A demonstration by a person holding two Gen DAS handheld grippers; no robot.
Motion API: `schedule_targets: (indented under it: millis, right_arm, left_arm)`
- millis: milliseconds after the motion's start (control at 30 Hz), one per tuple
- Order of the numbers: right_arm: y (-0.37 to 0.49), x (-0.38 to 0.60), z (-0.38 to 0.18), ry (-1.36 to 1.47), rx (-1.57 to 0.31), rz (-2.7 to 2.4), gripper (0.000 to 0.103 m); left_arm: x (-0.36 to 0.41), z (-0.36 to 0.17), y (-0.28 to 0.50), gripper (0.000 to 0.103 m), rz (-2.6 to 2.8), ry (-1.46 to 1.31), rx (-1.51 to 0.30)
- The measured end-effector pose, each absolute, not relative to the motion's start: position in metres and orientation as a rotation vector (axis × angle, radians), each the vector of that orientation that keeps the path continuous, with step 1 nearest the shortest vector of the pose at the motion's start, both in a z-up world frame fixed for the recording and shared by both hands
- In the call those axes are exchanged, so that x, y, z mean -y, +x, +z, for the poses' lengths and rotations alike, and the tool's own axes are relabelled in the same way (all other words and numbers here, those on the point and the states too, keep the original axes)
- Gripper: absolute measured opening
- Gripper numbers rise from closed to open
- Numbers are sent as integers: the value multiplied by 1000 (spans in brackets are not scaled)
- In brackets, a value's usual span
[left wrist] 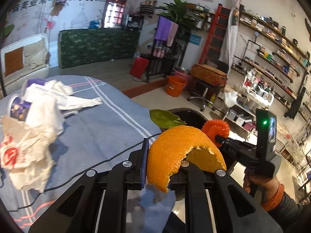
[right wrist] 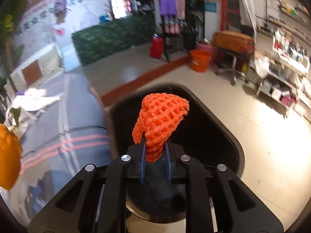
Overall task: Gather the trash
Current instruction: 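Carry both items over the black bin and open both tools to drop them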
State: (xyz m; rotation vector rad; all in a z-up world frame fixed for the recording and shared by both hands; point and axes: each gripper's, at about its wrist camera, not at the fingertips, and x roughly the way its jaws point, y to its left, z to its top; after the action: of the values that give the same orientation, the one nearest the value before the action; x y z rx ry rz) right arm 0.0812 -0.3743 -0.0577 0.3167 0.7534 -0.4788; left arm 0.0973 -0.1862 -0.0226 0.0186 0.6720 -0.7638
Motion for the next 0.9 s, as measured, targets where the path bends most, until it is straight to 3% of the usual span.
schedule_targets:
  millis: [133,200,533,900]
  right_arm:
    - [78,386,-76,375,-795,-479,38]
    - [73,389,-74,384,-775,-489,57]
    - [57,424,-50,436,-672,-613,68]
    - [30,447,-49,483,-650,-708,69]
  left_arm:
    - [212,-29,99,15,-815,48,-703]
    - [222,-32,98,15,-830,65,-715]
    - [284,-46,108,15,-885,120,-778]
    - [340,-60,112,15,-932,210,-842]
